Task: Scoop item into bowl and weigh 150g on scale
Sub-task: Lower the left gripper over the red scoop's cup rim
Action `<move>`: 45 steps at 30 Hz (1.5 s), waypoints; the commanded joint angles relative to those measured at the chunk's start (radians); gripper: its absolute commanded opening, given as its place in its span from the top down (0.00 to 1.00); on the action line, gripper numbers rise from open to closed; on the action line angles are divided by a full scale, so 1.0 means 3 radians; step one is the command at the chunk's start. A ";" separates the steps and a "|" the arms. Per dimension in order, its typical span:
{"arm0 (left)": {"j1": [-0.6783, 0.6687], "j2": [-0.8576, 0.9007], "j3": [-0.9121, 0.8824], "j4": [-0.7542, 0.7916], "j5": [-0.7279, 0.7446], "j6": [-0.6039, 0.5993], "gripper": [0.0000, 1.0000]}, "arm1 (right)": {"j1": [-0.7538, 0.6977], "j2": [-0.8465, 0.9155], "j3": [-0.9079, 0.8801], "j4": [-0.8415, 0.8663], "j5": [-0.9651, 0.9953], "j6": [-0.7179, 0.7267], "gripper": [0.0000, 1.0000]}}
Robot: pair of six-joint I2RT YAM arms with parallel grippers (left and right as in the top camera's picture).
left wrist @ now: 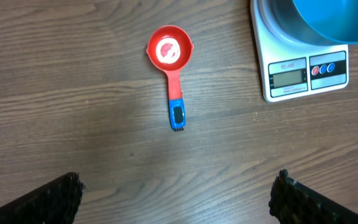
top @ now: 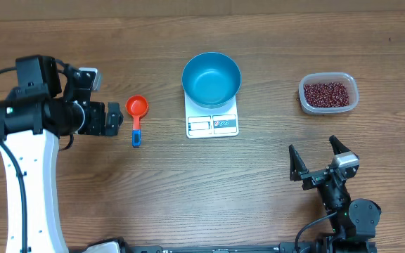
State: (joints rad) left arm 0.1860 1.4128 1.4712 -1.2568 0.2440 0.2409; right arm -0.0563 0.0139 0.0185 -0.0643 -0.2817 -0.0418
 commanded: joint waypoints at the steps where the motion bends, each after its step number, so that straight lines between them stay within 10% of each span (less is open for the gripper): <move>1: 0.0018 0.0131 0.0165 -0.0051 0.0031 0.0095 0.01 | 0.0006 -0.0037 -0.0036 0.0020 -0.0027 -0.0052 0.00; 45: 0.0014 0.0426 0.0161 0.0289 0.0197 0.0043 0.00 | 0.0006 -0.0037 -0.0036 0.0020 -0.0027 -0.0052 0.00</move>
State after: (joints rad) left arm 0.1860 1.5089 1.4960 -1.1809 0.2825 0.2436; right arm -0.0566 0.0139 0.0185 -0.0643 -0.2817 -0.0414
